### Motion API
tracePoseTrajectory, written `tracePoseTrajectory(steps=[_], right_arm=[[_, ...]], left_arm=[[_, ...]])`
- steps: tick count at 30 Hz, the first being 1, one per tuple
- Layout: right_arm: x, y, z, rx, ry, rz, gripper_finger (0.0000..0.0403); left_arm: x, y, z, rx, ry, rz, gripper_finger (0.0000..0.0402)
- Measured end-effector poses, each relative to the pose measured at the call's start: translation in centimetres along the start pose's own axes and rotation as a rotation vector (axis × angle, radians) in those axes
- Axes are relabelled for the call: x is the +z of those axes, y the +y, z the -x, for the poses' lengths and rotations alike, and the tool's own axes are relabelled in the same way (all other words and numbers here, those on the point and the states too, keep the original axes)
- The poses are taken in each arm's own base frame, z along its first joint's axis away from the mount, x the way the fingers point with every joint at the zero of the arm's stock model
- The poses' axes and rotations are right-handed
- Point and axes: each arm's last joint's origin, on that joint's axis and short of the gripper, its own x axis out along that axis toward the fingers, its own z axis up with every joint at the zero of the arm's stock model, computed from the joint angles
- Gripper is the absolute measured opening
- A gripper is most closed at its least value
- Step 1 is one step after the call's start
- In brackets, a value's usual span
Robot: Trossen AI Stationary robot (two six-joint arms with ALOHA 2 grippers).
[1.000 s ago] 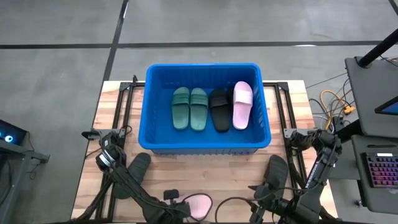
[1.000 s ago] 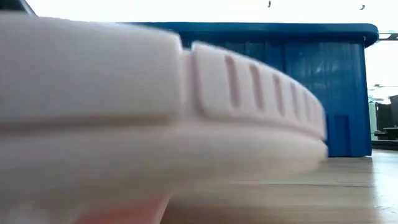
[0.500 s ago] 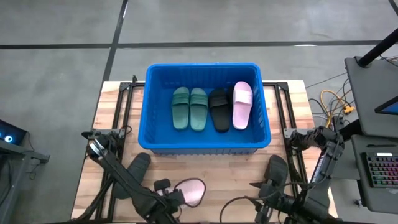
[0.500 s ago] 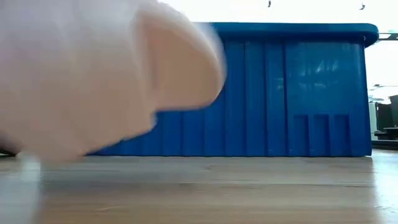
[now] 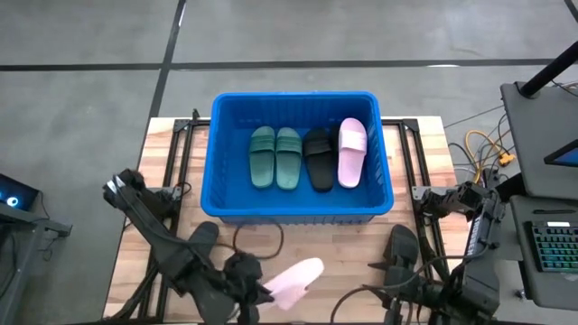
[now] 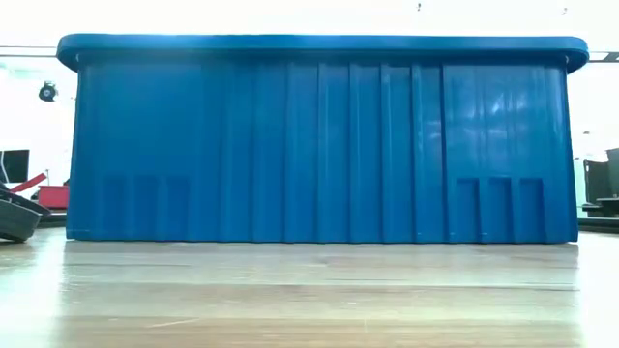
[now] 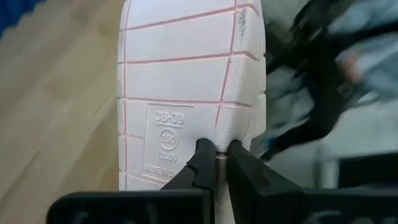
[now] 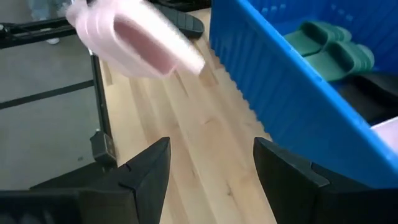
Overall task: Pick and place slides into bin
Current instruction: Put the pink slide into the bin
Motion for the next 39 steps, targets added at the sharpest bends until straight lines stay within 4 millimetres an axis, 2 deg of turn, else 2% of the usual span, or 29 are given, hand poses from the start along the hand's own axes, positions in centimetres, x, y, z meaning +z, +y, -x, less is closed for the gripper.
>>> tracePoseTrajectory(steps=[7,13,20,22,25,28,30,32,36,39], right_arm=[[1.0,-0.3,0.7,0.000,-0.029,0.055,0.0219],[1.6,-0.8,0.9,-0.025,-0.066,0.053,0.0219],[1.8,-0.8,0.9,-0.033,-0.099,0.053,0.0219],[1.8,-0.8,0.8,-0.036,-0.100,0.049,0.0219],[1.9,-0.9,0.7,-0.041,-0.100,0.045,0.0219],[2.1,-1.0,0.4,-0.049,-0.100,0.040,0.0219],[2.3,-1.0,0.2,-0.059,-0.107,0.035,0.0219],[2.6,-1.2,-0.1,-0.070,-0.109,0.039,0.0219],[3.5,-1.6,-0.7,-0.100,-0.126,0.052,0.0219],[4.6,-2.5,-1.3,-0.138,-0.152,0.059,0.0219]], left_arm=[[4.4,-0.2,2.8,-0.126,-0.196,0.067,0.0001],[9.1,1.1,4.6,-0.163,-0.354,0.103,0.0001],[14.9,2.6,6.4,-0.248,-0.648,0.092,0.0001],[16.0,3.6,6.0,-0.258,-0.672,0.098,0.0001],[16.7,5.7,4.2,-0.292,-0.678,0.125,0.0001],[17.5,7.9,2.4,-0.457,-0.747,0.182,0.0001],[17.9,9.4,1.8,-0.592,-0.830,0.242,0.0001],[17.9,11.4,1.4,-0.658,-0.922,0.299,0.0001],[17.6,14.8,0.3,-0.613,-1.062,0.418,0.0001],[17.9,16.1,0.2,-0.596,-1.083,0.463,0.0001]])
